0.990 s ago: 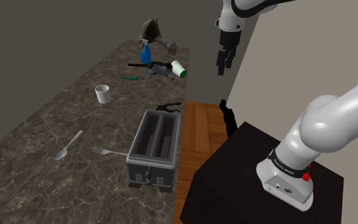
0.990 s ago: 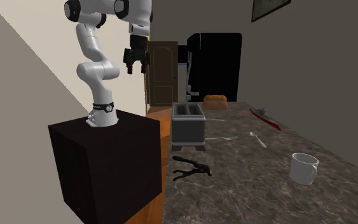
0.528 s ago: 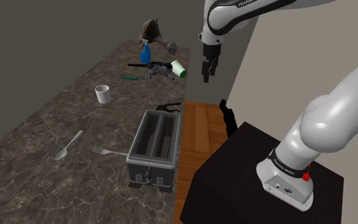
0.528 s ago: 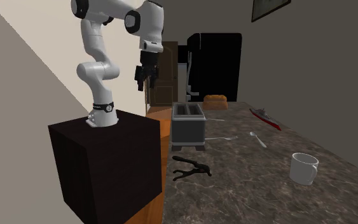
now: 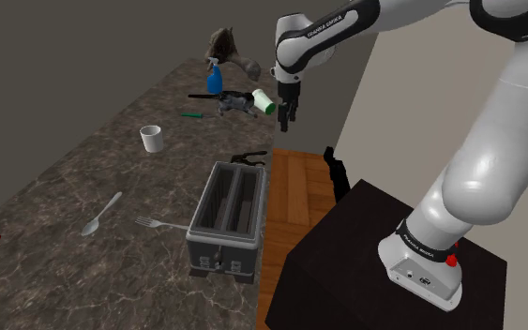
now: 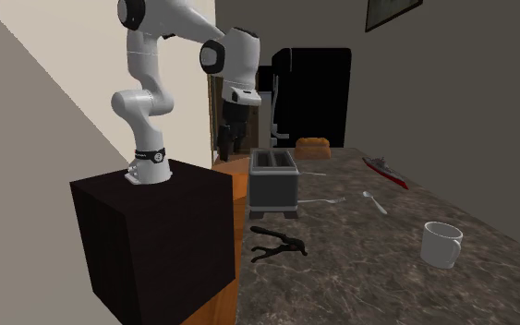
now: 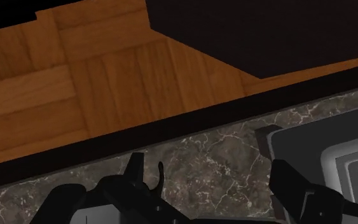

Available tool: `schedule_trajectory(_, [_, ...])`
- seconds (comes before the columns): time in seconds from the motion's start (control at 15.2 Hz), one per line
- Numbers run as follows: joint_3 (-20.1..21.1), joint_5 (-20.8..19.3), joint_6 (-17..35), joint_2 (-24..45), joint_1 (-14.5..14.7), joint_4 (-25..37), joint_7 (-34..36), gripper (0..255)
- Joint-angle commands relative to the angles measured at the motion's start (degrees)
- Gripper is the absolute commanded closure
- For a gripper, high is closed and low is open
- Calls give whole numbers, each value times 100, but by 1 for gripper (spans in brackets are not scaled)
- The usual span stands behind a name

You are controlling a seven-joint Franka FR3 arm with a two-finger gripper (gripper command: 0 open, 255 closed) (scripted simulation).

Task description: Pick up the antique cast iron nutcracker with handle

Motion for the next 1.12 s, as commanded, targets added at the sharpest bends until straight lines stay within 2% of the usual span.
schedule_trajectory(0.0, [20,43,130,500,-7,339,-144,0])
schedule_trajectory(0.59, [194,142,242,2567,-63,2166,-659,0])
schedule_trajectory(1.06, [339,123,-129,4345,-63,4216,-977,0])
